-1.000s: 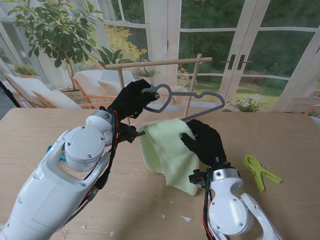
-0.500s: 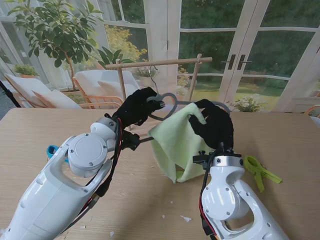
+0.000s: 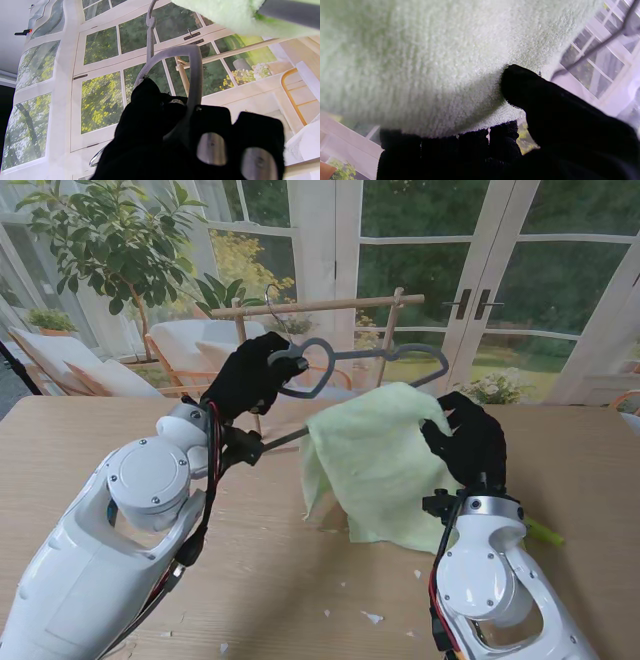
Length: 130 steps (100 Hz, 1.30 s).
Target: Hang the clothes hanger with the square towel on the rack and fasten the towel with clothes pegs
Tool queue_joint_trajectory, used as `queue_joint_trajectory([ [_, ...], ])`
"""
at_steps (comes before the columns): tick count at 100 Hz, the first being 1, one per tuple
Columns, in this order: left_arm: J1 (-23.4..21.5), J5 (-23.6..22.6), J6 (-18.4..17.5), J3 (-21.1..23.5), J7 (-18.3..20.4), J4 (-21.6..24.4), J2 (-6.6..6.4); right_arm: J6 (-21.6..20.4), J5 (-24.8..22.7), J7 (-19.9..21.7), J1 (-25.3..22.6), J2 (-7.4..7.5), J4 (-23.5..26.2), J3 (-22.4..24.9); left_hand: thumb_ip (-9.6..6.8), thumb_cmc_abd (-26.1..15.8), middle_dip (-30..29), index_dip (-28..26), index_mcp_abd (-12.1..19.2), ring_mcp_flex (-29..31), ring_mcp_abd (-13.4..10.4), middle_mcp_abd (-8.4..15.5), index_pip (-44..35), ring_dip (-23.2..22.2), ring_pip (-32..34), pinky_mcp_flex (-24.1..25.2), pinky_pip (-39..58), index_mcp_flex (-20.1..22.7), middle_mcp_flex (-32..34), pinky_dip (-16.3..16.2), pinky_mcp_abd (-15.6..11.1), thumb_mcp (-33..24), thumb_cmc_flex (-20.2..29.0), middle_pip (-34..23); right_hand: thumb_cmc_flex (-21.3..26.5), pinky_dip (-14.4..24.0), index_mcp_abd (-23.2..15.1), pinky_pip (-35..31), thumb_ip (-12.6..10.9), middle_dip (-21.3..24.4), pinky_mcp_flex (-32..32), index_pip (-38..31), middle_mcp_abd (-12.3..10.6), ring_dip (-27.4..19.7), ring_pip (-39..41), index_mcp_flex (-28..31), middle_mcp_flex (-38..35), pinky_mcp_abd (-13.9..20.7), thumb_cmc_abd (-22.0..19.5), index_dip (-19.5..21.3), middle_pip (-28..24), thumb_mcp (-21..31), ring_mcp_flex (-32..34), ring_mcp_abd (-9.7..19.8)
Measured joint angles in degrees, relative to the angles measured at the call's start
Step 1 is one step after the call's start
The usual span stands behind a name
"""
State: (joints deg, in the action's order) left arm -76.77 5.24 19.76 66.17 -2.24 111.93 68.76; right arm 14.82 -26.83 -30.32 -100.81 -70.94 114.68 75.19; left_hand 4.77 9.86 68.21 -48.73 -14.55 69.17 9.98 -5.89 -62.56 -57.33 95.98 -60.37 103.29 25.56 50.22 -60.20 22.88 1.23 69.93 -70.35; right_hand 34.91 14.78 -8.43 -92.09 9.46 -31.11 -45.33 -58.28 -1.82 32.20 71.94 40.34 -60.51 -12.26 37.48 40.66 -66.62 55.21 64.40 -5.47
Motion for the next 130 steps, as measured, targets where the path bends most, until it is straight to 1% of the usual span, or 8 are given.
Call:
queue_joint_trajectory([
  [10, 0.1, 0.42, -0.01, 0.41, 0.19, 0.39, 0.0, 0.39, 0.0, 1.75, 0.02, 0.31, -1.32, -0.13, 0.0, 0.0, 0.0, 0.0, 0.0, 0.0, 0.0, 0.0, 0.0, 0.0, 0.0, 0.0, 0.0, 0.0, 0.0, 0.0, 0.0, 0.0, 0.0, 0.0, -1.62, -0.01, 0.9, 0.69, 0.0, 0.6, 3.28, 1.29, 0.0, -0.5, -2.91, -3.2, 2.24, -0.09, -0.02, -0.74, 3.0, 0.0, -2.27, -0.59],
  [16, 0.22, 0.47, -0.02, 0.61, 0.55, 0.55, -0.03, 0.7, -0.14, 3.18, 0.02, 0.54, -1.63, -0.09, 0.0, 0.0, 0.0, 0.0, 0.0, 0.0, 0.0, 0.0, 0.0, 0.0, 0.0, 0.0, 0.0, 0.0, 0.0, 0.0, 0.0, 0.0, 0.0, 0.0, -5.96, -0.01, 3.84, 3.89, 0.0, 0.94, 8.29, 8.99, 0.41, -0.81, -9.8, -5.31, 7.72, -0.11, -0.1, -0.58, 8.56, 0.59, -8.62, -1.6],
  [31, 1.32, -0.66, 0.45, 0.62, 1.53, 0.63, -0.21, 1.41, -3.64, 9.97, -1.15, 1.58, -0.59, 1.76, 0.0, 0.0, 0.0, 0.0, 0.0, 0.0, 0.0, 0.0, 0.0, 0.0, 0.0, 0.0, 0.0, 0.0, 0.0, 0.0, 0.0, 0.0, 0.0, 0.0, -11.3, -0.01, 9.7, 21.4, -1.66, 8.49, 25.11, 27.87, 5.97, -6.88, -32.21, -15.53, 28.32, -0.22, -0.89, -4.63, 23.13, -5.88, -30.41, -4.42],
  [47, 4.59, -2.89, 1.16, -0.47, 2.71, -0.88, -0.48, 2.1, -9.07, 10.85, -3.23, 2.93, 1.57, 3.85, 0.0, 0.0, 0.01, 0.0, 0.0, 0.0, 0.0, 0.0, 0.0, 0.0, 0.0, 0.0, 0.0, 0.0, 0.0, -0.01, 0.0, 0.0, 0.0, 0.0, -12.51, 0.04, 12.28, 37.58, -1.66, 11.57, 34.82, 34.72, 7.1, -10.59, -43.23, -20.48, 40.36, -0.09, -3.55, -7.61, 28.65, -14.71, -43.69, -3.79],
  [67, 8.43, -4.68, 0.28, -2.34, 4.21, -4.03, -0.76, 1.25, -14.15, 9.84, -4.05, 3.25, 2.73, 6.94, 0.0, 0.0, 0.01, 0.0, 0.0, 0.0, 0.0, 0.0, 0.0, 0.0, 0.0, 0.0, 0.0, 0.0, 0.0, -0.01, 0.0, 0.0, 0.0, 0.0, -12.51, 0.04, 10.65, 46.3, -2.85, 12.43, 36.33, 36.12, 5.32, -12.18, -46.37, -20.47, 41.24, 0.59, -3.55, -7.62, 29.92, -14.28, -45.19, -2.02],
  [89, 10.71, -5.61, -2.28, -5.56, 5.24, -6.22, -0.94, -9.94, -17.16, 11.45, -3.21, 4.28, 3.13, 11.03, 0.0, 0.0, 0.01, 0.0, 0.0, 0.0, 0.0, 0.0, 0.0, 0.0, 0.0, 0.0, 0.0, 0.0, 0.0, -0.01, 0.0, 0.0, 0.0, 0.0, -12.44, 0.04, 5.51, 56.43, -2.85, 14.55, 36.41, 38.68, -0.07, -16.96, -51.56, -19.6, 39.32, 7.93, -2.64, -9.67, 35.81, -4.0, -45.85, 5.34],
  [116, 12.24, -6.06, -5.42, -10.03, 6.56, -8.95, -0.95, -11.5, -17.32, 20.23, 0.81, 5.91, 4.18, 12.68, 0.0, 0.0, 0.01, 0.0, 0.03, 0.0, 0.0, 0.01, 0.0, 0.0, 0.0, 0.0, 0.0, 0.0, 0.0, -0.01, 0.0, 0.0, 0.0, 0.0, -12.46, 0.04, 6.01, 64.24, -2.85, 16.22, 38.76, 40.81, -0.71, -20.25, -57.92, -19.65, 38.94, 14.53, -2.64, -13.92, 40.73, -2.36, -47.54, 8.58],
  [130, 12.65, -6.06, -6.74, -11.69, 6.71, -9.84, -0.89, -11.43, -18.28, 26.63, 2.07, 6.98, 4.95, 12.79, 0.0, 0.0, 0.01, 0.0, 0.05, 0.0, 0.0, 0.02, 0.0, 0.0, 0.0, 0.0, 0.0, 0.0, 0.0, -0.01, 0.0, 0.0, 0.0, 0.0, -14.72, 0.04, 6.81, 65.03, -2.85, 16.63, 39.51, 41.4, -0.68, -20.58, -58.91, -20.34, 40.08, 14.62, -3.04, -15.39, 41.49, -6.46, -48.55, 8.59],
])
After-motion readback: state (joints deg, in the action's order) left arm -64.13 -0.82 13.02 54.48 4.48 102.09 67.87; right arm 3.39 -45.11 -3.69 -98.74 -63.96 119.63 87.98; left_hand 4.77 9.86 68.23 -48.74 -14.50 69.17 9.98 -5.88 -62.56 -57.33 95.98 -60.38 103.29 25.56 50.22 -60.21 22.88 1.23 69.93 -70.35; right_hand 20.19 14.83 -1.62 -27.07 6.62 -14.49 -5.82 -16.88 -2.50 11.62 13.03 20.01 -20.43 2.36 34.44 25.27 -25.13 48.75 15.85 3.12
